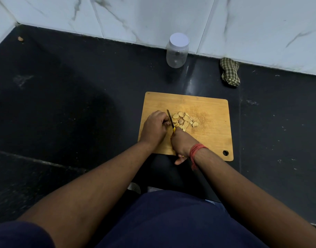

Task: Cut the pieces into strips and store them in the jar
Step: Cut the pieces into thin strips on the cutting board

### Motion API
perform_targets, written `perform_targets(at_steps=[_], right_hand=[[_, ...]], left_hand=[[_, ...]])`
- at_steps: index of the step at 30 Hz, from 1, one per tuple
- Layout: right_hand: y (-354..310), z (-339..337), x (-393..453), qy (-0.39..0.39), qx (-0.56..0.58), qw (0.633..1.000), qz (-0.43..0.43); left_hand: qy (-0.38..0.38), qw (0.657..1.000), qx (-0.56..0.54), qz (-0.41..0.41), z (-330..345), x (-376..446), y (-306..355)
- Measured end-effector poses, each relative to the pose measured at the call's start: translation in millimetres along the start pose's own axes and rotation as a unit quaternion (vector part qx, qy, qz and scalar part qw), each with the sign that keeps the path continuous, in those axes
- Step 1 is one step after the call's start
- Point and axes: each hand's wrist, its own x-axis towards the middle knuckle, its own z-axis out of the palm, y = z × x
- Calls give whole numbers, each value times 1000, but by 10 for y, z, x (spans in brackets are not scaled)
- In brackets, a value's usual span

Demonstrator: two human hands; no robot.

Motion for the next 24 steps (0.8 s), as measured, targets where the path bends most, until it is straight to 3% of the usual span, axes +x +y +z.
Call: perform_targets(at_steps=[7,10,12,14,15,16,19,21,23,24], right_hand=[[18,-24,31,28,-79,994,-65],[-100,-21,-144,21,-100,994,-24],[-135,20,-241,21,-264,963,-58],[-157,14,-183,-25,-349,931,-108],[-199,15,-222,-2,-376,922,-97],[-195,15,-217,-11,-363,928,-84],[-265,9,-135,-7,-168,986,5],[-238,20,-118,32,-237,971,-14],[-211,35,-173,-2,-391,918,-69],[-223,55,-219,-3,-408,911,-63]], left_hand=[[17,1000,-5,2,12,3,-63],[15,1000,-3,12,11,10,-74],[20,1000,-1,10,14,9,-63],[22,1000,5,10,12,7,-53],[22,1000,9,10,8,7,-45],[21,1000,13,10,7,9,-38],[23,1000,17,8,4,25,-25],[24,999,21,5,17,31,-31],[23,1000,17,-6,28,32,-36],[23,1000,14,-13,32,30,-34]])
